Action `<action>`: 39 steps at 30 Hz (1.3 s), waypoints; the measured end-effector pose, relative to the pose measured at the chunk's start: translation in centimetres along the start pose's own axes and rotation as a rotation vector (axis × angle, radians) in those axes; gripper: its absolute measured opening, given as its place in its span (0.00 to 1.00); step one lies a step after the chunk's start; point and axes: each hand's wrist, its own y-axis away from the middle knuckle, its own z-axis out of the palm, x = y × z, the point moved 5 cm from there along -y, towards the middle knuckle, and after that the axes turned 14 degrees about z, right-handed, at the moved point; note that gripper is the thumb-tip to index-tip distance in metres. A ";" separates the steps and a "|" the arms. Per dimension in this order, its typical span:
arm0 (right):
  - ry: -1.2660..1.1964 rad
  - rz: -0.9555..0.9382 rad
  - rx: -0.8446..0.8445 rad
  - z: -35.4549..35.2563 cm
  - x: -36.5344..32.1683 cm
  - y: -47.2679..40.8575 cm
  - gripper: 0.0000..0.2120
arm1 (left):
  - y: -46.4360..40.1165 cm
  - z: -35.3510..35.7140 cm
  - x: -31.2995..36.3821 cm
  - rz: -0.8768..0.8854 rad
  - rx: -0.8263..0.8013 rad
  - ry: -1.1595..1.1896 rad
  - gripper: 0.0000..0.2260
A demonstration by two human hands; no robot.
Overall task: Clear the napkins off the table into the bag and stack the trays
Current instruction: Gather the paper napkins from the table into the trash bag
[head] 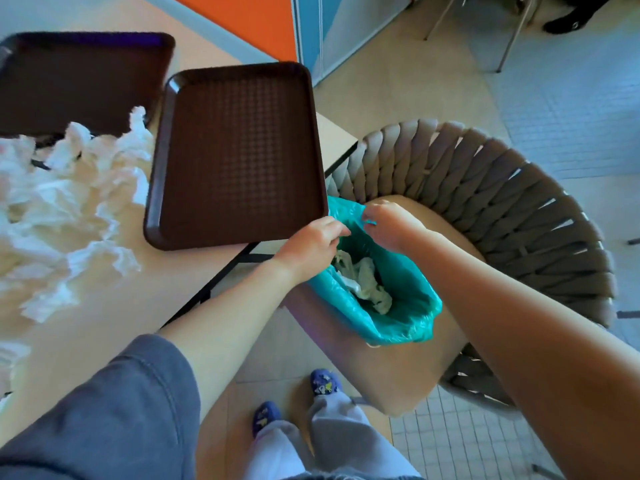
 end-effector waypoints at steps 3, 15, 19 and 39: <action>0.011 -0.034 0.056 -1.2 -2.2 0.0 0.14 | 1.2 -1.7 0.4 0.034 0.043 -0.053 0.11; -0.006 -0.186 0.202 -5.8 -13.7 0.3 0.14 | 8.3 -11.4 -1.9 -0.096 0.275 -0.229 0.09; 0.043 -0.292 0.157 -5.0 -19.2 0.7 0.16 | 12.0 -14.6 -4.1 -0.194 0.297 -0.280 0.11; 0.216 -0.404 0.000 4.4 -39.2 -2.1 0.28 | 22.3 -20.2 -17.6 -0.322 -0.027 -0.540 0.13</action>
